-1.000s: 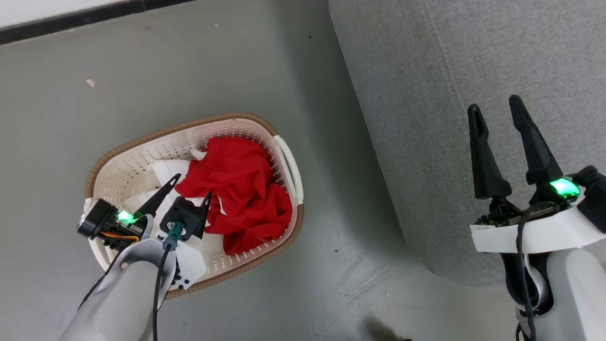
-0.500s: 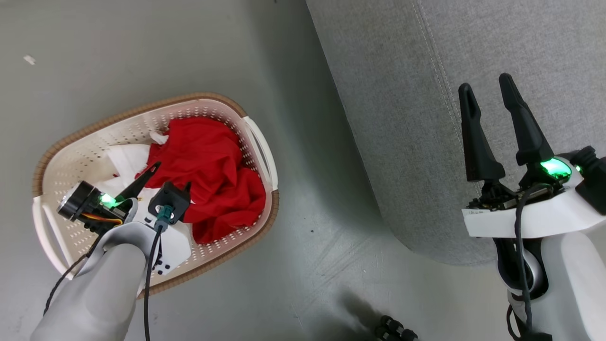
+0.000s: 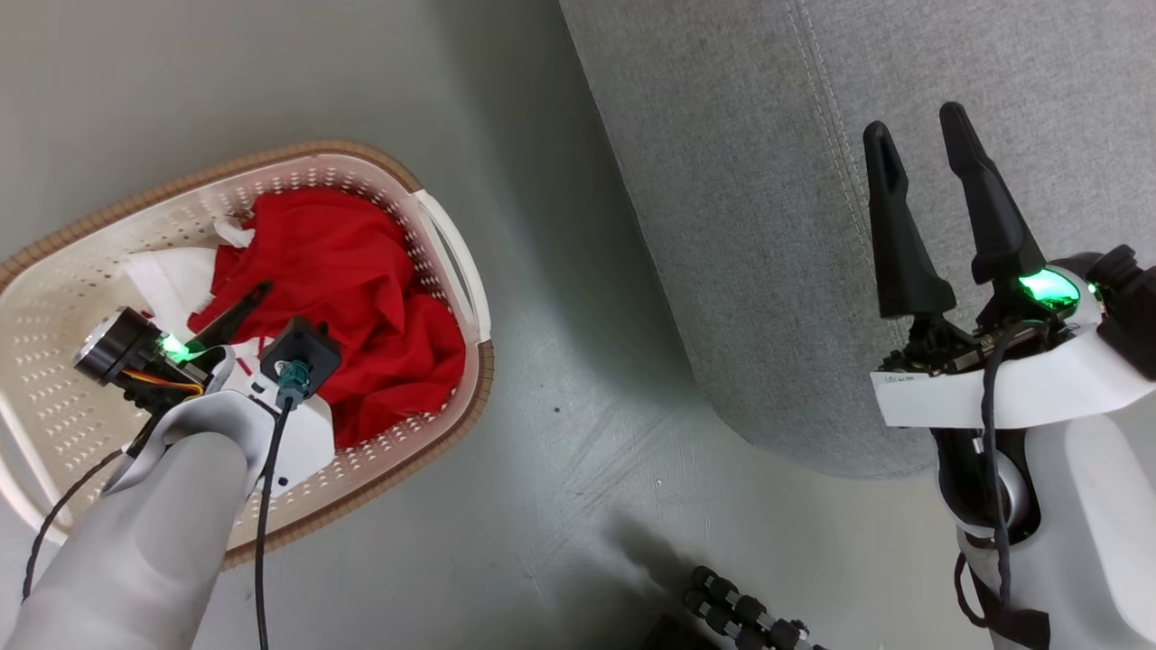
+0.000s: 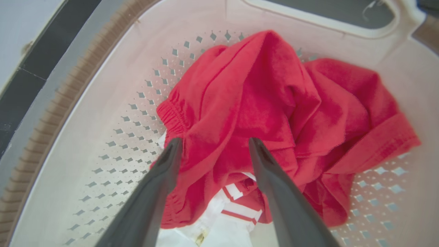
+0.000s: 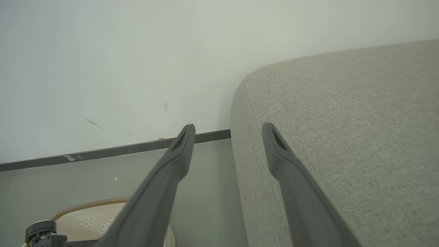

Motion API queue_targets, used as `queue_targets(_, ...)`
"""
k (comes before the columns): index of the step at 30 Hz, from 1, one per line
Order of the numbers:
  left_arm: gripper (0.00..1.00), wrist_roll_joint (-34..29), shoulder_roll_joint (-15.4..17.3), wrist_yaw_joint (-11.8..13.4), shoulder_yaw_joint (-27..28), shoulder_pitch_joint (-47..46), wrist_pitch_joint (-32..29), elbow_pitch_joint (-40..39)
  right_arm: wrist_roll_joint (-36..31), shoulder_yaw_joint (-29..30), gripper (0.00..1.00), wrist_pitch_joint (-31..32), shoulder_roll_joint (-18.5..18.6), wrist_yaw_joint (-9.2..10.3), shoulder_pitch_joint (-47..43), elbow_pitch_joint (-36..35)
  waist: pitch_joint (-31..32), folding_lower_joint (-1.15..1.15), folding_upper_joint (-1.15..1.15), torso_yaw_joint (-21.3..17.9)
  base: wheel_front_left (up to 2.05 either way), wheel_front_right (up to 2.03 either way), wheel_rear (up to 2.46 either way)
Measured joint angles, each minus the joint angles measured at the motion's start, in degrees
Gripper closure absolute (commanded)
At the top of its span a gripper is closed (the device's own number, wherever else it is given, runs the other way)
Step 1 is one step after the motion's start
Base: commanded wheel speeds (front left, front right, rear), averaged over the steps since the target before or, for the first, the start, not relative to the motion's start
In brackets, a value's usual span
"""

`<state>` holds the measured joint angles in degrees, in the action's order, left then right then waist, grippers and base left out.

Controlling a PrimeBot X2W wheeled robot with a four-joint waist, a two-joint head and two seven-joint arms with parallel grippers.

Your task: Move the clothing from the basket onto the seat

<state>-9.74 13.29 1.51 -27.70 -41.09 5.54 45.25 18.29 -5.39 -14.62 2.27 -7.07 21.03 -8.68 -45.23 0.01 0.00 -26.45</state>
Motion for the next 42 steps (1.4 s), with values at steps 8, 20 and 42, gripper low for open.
queue_targets(8, 0.0, -0.48, 0.98, -0.03, 0.25, -2.7, -0.69, 1.78, 0.84, -0.67, 0.0, 0.0, 0.0, 0.0, 2.08, 0.09, -2.3, 0.0, 0.0, -1.42, 0.0, 0.0, 0.0)
queue_targets(20, 1.0, 1.76, -0.77, 0.71, 2.25, -4.64, -0.22, 3.21, 1.46, -0.9, 0.0, 0.0, -0.02, 0.0, 4.21, 0.93, -3.66, 0.0, 0.0, -2.19, 0.0, 0.0, 0.0)
queue_targets(42, 1.0, 11.04, -4.37, 2.35, 9.6, -2.47, 6.62, -4.7, -1.33, -1.98, 0.0, -0.01, 0.01, 0.0, 6.54, 4.37, 0.8, 0.0, 0.0, 2.36, 0.0, 0.0, 0.0)
